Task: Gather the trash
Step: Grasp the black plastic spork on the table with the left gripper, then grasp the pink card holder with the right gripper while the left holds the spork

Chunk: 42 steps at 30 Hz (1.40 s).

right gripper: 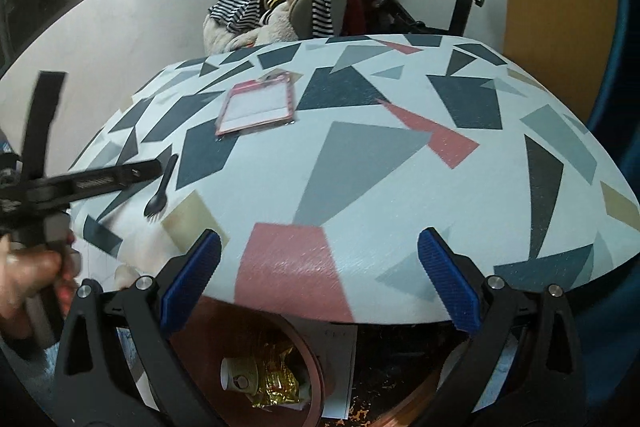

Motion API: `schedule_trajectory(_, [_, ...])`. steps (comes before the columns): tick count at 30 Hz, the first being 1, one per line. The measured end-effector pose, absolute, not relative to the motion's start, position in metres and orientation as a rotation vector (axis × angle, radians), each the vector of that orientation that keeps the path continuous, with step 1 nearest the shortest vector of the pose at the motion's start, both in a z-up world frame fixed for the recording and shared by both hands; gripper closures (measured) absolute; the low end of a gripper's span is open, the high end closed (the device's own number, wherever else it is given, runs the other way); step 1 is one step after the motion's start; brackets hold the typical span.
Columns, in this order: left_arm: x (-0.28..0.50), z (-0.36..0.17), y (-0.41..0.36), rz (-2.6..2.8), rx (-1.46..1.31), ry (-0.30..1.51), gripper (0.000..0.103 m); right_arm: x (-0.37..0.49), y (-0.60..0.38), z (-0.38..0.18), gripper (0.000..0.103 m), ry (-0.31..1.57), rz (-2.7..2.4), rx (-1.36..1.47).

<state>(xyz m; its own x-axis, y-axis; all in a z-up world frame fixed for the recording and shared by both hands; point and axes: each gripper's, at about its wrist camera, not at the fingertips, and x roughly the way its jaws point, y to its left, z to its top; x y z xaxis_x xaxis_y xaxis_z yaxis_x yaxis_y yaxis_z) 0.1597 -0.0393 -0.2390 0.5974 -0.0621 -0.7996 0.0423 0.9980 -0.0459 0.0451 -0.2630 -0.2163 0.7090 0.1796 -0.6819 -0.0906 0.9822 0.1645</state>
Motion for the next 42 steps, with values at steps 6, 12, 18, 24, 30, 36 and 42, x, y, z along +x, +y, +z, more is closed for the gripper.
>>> schedule_trajectory(6, [0.173, -0.254, -0.043, -0.009, 0.008, 0.954, 0.041, 0.049, -0.273, -0.22, 0.006, 0.766, 0.151, 0.16])
schedule_trajectory(12, [0.168, -0.255, -0.047, -0.025, 0.043, 0.923, 0.041, 0.05, -0.276, -0.223, 0.006, 0.767, 0.144, 0.179])
schedule_trajectory(18, [0.164, -0.251, -0.043, -0.105, 0.03, 0.93, 0.093, 0.052, -0.276, -0.222, 0.006, 0.77, 0.148, 0.177])
schedule_trajectory(24, [0.156, -0.234, -0.013, -0.154, -0.072, 0.866, 0.093, 0.06, -0.273, -0.216, 0.006, 0.773, 0.178, 0.167])
schedule_trajectory(30, [0.149, -0.204, 0.018, -0.171, -0.176, 0.798, 0.093, 0.088, -0.258, -0.201, 0.006, 0.777, 0.232, 0.154])
schedule_trajectory(36, [0.141, -0.186, 0.04, -0.164, -0.213, 0.737, 0.093, 0.135, -0.235, -0.192, 0.006, 0.792, 0.29, 0.152])
schedule_trajectory(42, [0.134, -0.186, 0.057, -0.129, -0.225, 0.713, 0.094, 0.204, -0.2, -0.196, 0.006, 0.842, 0.307, 0.109])
